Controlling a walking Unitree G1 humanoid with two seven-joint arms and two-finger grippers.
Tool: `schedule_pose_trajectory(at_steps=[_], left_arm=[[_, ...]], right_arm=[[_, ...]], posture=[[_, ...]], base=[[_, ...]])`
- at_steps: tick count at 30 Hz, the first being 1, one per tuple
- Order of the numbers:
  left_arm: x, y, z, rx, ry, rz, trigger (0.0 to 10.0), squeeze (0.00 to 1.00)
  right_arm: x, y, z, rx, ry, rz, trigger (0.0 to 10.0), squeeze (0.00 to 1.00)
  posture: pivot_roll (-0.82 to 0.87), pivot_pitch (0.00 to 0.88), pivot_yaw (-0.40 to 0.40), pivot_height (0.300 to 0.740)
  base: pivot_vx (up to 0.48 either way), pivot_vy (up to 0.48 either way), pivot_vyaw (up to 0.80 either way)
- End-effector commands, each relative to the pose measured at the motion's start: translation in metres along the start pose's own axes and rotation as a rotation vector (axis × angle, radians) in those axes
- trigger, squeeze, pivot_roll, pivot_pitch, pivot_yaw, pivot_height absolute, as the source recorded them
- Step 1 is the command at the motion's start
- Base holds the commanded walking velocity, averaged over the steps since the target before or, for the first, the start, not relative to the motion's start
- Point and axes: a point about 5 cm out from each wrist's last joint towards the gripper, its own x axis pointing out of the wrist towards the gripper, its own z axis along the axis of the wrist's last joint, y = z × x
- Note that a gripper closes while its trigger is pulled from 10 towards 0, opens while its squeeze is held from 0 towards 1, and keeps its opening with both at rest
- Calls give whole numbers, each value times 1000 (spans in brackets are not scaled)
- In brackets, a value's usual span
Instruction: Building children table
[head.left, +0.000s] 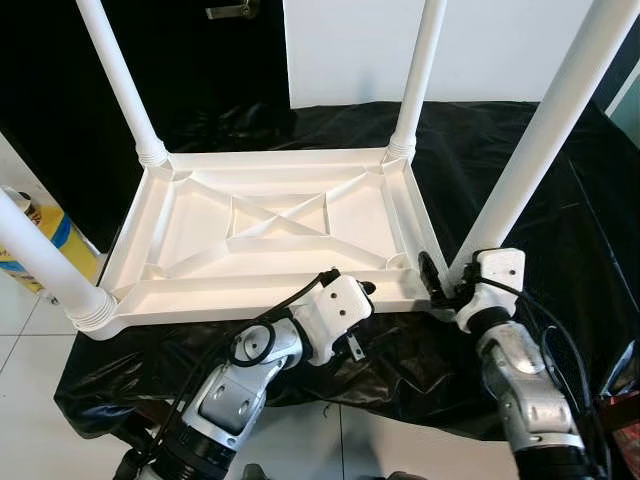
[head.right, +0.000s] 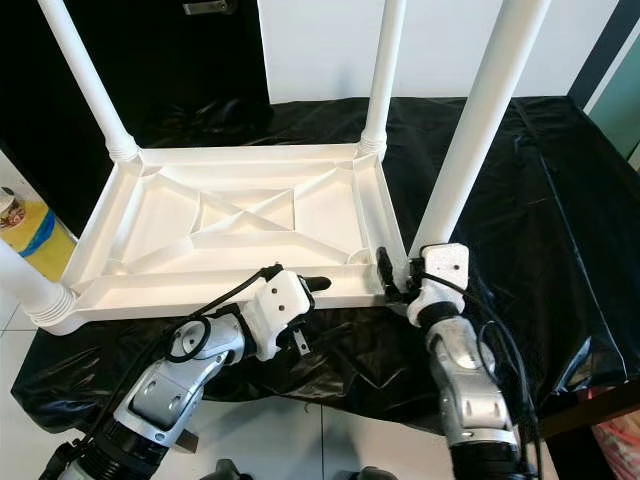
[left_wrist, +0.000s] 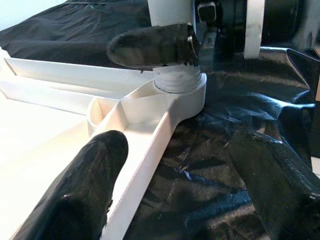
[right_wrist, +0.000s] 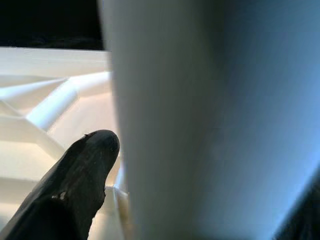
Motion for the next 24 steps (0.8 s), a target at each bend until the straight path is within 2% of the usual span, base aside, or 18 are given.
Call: schedule_pose_trajectory(at_steps=[1, 2, 3, 4, 5, 7, 8, 17, 18, 24], left_arm=[[-1, -2, 0, -11, -2, 7, 10000, 0], [-1, -2, 0, -10, 0, 5, 10000, 0], [-1, -2, 0, -10, 0, 5, 10000, 0], [-1, -2, 0, -10, 0, 2, 10000, 0], [-1, -2, 0, -10, 0, 1, 10000, 0], [-1, -2, 0, -10, 0, 1, 10000, 0], [-1, -3, 0, -9, 0, -3, 10000, 0], [-1, -5, 0, -9, 1, -11, 10000, 0], [-2, -6, 0, -11, 3, -11, 10000, 0], [-5, -7, -1, -17, 8, -6, 10000, 0]], right_arm=[[1, 1, 0, 12, 5, 28, 10000, 1000], [4, -2, 1, 3, 3, 80, 10000, 1000], [4, -2, 1, 3, 3, 80, 10000, 1000], [8, -3, 2, -11, 5, 154, 10000, 0], [10, -3, 3, -21, 6, 201, 10000, 0], [10, -3, 3, -21, 6, 201, 10000, 0], [13, -3, 1, -29, 18, 258, 10000, 0], [17, -5, -6, -46, 61, 326, 10000, 0], [16, -7, -11, -52, 85, 345, 0, 0], [11, -11, -19, -33, 119, 322, 0, 0]], posture=[[21, 45, -17, 740], [25, 42, -16, 740], [25, 42, -16, 740], [28, 39, -15, 740], [28, 39, -15, 740], [28, 39, -15, 740], [35, 37, -9, 740], [46, 32, -9, 740], [59, 32, -15, 740], [59, 30, -17, 740]], base=[[0, 0, 0], [0, 0, 0], [0, 0, 0], [0, 0, 0], [0, 0, 0], [0, 0, 0], [0, 0, 0], [0, 0, 0], [0, 0, 0], [0, 0, 0]])
